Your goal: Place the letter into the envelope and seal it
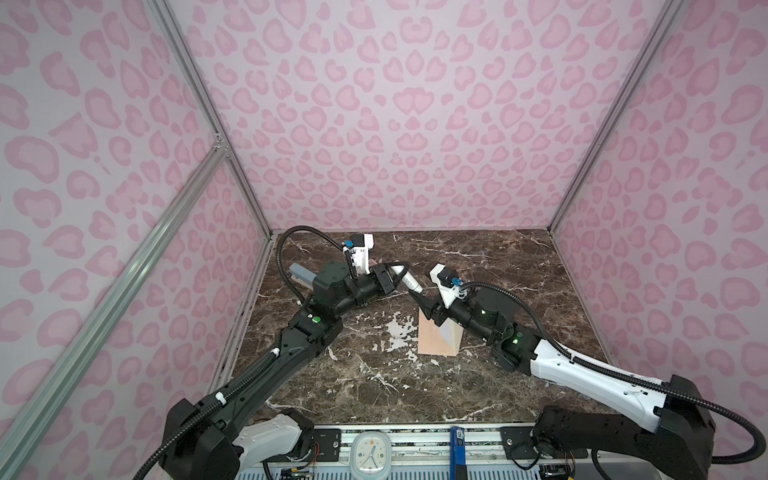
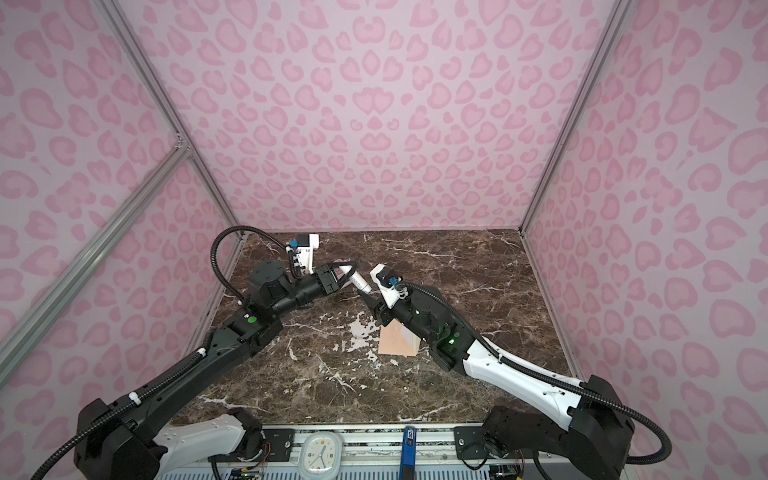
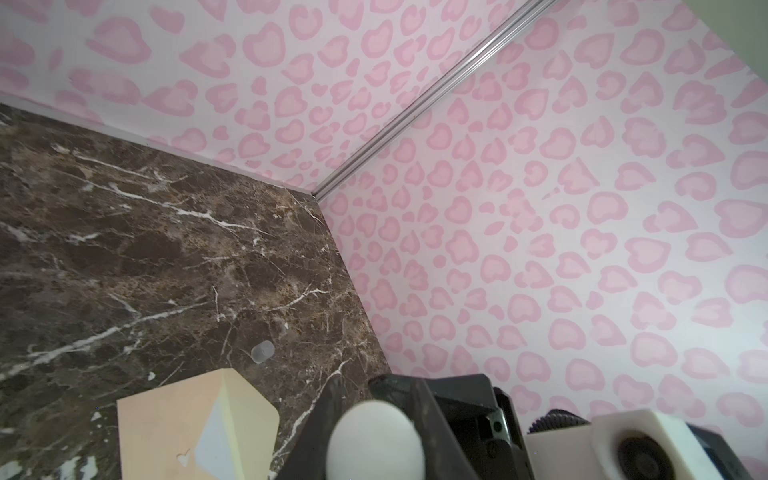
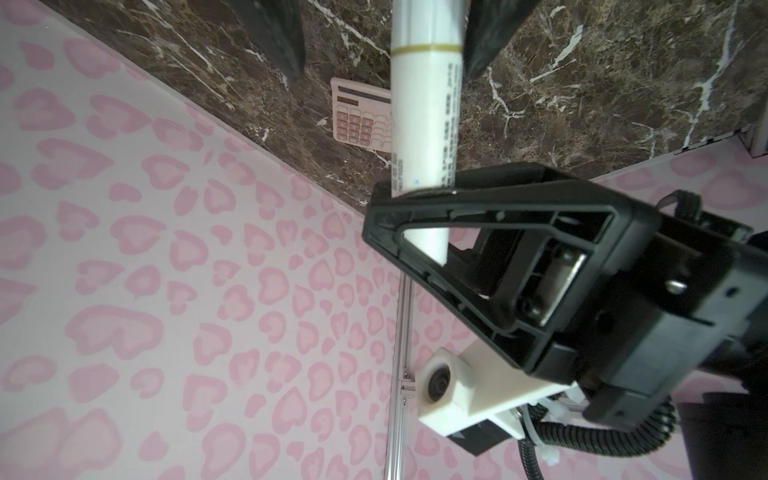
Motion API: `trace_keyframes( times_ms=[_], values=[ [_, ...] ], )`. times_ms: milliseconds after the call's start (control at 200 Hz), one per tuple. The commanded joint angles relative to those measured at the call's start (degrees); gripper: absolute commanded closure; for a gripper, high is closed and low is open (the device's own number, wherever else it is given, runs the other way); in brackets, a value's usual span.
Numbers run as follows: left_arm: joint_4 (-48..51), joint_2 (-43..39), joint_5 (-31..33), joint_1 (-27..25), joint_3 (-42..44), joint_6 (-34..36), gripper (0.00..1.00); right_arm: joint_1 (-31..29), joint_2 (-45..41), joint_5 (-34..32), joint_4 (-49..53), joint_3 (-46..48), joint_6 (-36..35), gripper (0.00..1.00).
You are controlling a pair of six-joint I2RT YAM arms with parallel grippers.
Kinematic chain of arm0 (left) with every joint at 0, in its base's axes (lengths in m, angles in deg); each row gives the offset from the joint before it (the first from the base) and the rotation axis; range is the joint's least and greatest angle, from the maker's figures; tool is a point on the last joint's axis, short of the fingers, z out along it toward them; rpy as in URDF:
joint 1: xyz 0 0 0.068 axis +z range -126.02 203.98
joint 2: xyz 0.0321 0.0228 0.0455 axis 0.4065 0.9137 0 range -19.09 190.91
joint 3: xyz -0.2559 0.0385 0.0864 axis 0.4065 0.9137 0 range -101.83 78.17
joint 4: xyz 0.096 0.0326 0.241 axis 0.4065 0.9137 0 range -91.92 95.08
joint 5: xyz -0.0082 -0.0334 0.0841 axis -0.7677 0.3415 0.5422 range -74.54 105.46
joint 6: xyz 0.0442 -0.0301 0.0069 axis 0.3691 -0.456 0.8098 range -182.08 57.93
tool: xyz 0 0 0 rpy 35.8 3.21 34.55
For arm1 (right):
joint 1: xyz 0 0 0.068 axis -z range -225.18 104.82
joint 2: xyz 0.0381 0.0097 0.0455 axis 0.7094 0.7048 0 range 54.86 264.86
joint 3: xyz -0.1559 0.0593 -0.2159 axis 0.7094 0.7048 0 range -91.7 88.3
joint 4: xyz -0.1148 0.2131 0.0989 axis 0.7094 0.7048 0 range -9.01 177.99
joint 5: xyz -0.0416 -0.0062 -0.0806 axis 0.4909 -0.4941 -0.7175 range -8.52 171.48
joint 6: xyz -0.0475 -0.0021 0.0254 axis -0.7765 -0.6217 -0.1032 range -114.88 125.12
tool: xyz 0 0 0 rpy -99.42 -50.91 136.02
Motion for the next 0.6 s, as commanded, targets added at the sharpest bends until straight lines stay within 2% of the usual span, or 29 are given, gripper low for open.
trace_keyframes(
  times_ms=[0,140,325,455,595],
  values=[
    [7.67,-0.4,-0.16,0.05,-2.32,10.32,0.83,2.17,0.97,8.61,5.21,-1.57,6.33,0.37],
    [9.63,-0.59,-2.6,0.03,-3.05,16.03,0.83,4.79,3.6,14.11,4.27,-2.8,11.49,0.38],
    [11.3,-0.14,-3.14,0.06,-3.45,18.93,0.84,4.7,6.46,19.71,0.66,-3.47,13.96,0.41],
    [11.65,0.1,-2.24,0.06,-3.46,19.32,0.85,4.52,8.12,22.25,1.27,-4.33,13.51,0.47],
    [11.8,0.3,-1.88,0.15,-3.46,19.38,0.85,3.94,8.52,22.14,1.45,-4.21,13.22,0.57]
  ],
)
